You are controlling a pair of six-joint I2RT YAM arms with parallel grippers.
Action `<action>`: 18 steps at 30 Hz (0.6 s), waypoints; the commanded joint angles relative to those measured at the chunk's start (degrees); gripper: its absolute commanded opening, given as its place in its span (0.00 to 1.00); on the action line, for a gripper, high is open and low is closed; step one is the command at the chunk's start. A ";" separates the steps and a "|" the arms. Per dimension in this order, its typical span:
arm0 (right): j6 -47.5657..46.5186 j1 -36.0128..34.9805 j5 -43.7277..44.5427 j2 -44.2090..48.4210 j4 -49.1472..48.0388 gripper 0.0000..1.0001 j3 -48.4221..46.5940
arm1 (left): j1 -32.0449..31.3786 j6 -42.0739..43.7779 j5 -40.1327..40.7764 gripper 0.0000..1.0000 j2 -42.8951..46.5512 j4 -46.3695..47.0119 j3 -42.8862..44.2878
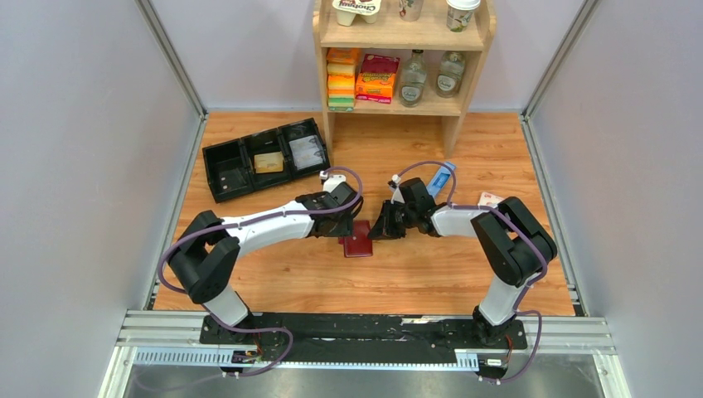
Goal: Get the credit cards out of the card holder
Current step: Open the card holder at the center of the board.
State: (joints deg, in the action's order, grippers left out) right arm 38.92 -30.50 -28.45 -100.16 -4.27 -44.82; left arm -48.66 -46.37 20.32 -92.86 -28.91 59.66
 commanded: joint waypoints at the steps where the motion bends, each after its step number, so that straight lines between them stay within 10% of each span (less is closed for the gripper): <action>1: -2.62 0.35 4.28 -0.21 3.13 0.05 -0.97 | -0.03 -0.30 2.09 0.58 0.93 -0.10 -1.30; 11: -3.76 0.01 5.24 0.93 6.73 0.13 -2.29 | 0.06 -0.39 2.01 0.10 4.53 3.24 -7.27; 18: -8.32 -3.33 13.49 5.32 18.49 0.64 -8.00 | 0.06 -3.72 0.60 0.00 9.71 9.56 -14.29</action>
State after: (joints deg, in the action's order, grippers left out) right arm 35.27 -32.10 -23.38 -98.24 4.80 -49.47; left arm -48.66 -47.46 21.17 -87.79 -23.64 48.31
